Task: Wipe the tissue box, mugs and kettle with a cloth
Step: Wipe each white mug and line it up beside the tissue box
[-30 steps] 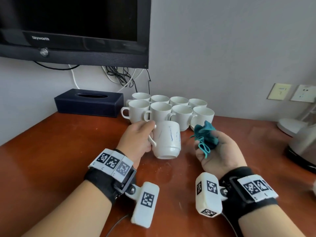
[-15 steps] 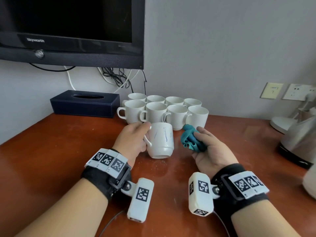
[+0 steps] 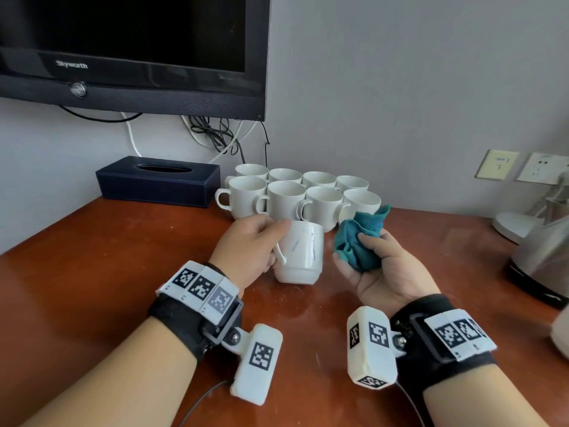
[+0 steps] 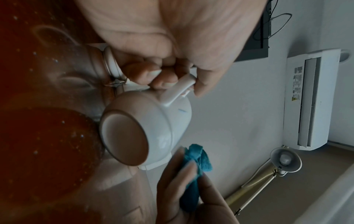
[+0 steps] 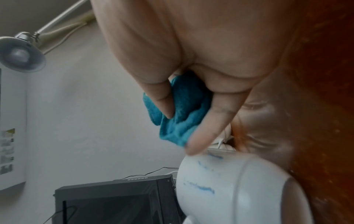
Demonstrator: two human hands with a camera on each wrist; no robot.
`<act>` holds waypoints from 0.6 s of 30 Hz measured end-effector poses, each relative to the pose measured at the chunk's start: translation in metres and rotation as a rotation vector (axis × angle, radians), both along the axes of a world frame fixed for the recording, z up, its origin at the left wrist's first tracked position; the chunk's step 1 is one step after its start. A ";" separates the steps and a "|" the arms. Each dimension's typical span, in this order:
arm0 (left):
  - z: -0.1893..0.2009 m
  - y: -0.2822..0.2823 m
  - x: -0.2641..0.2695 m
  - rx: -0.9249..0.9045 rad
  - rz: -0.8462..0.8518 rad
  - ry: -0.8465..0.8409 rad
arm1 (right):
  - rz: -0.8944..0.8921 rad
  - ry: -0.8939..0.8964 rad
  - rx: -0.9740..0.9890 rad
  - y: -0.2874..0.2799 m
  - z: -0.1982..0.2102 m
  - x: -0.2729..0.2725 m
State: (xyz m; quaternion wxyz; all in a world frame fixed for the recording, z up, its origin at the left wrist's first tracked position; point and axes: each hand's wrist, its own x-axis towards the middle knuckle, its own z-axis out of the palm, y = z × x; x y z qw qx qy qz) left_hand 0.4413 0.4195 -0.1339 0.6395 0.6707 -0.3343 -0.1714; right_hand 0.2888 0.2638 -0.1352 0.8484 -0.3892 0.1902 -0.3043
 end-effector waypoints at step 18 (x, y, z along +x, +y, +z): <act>-0.002 -0.001 0.000 0.013 0.011 -0.028 | -0.087 0.080 -0.231 0.008 0.002 0.000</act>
